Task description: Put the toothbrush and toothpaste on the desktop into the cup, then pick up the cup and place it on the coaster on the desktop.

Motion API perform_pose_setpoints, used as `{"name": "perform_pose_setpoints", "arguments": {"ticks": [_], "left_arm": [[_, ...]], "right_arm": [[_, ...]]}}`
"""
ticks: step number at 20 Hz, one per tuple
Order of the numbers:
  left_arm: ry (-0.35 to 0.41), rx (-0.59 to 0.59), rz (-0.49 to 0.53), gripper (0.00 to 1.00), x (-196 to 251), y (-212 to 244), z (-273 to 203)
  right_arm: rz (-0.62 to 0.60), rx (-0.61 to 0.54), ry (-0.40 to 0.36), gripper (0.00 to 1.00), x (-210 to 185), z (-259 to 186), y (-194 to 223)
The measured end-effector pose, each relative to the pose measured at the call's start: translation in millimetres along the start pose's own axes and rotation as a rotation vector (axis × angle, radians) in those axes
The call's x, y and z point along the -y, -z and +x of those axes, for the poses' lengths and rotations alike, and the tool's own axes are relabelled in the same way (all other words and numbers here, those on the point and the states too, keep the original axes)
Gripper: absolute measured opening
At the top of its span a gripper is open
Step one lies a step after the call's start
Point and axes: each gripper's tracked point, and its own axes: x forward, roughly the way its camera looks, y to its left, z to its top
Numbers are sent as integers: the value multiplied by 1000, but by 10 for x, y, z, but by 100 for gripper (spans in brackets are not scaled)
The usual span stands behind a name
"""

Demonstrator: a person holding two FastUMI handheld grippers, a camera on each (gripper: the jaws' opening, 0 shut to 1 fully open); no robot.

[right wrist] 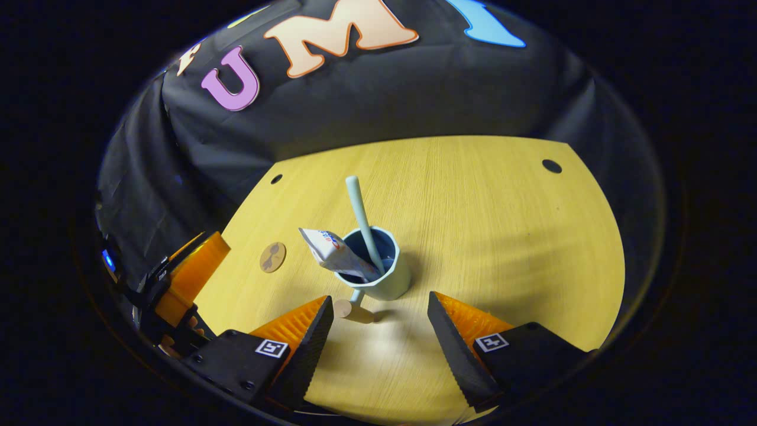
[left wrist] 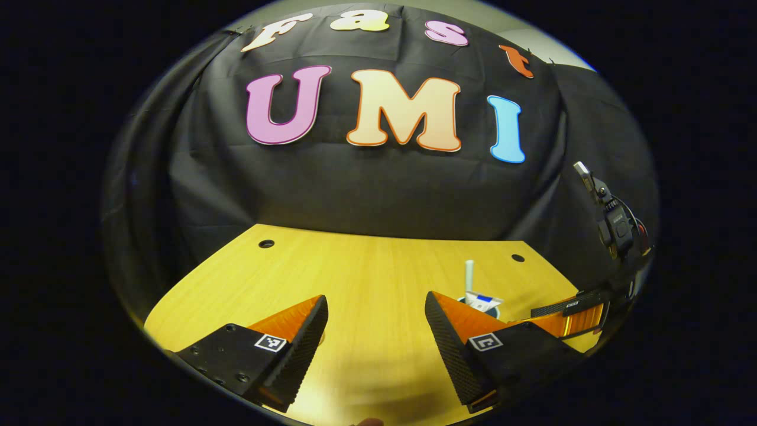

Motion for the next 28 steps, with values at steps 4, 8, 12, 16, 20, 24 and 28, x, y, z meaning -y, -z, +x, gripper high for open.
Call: {"name": "perform_pose_setpoints", "arguments": {"ticks": [4,8,12,16,20,24,28], "left_arm": [[-41,-15,-10,95,-385,71,-53],[-55,-29,-8,95,-644,120,-102],[-61,-38,-1,95,-863,164,-142],[-79,-43,-24,95,-1085,215,-188],[-97,-50,-40,95,-1296,261,-219],[-113,-57,-55,95,-1462,292,-229],[-116,-67,-68,95,-1552,315,-217]], "right_arm": [[-18,-92,37,99,-70,167,97],[-11,-167,65,99,-161,326,163],[-6,-243,99,99,-196,489,221],[-9,-282,133,97,-175,594,206],[-7,-312,178,87,-102,679,210],[-25,-347,197,80,-51,717,253],[-45,-376,200,46,0,725,308]]}}
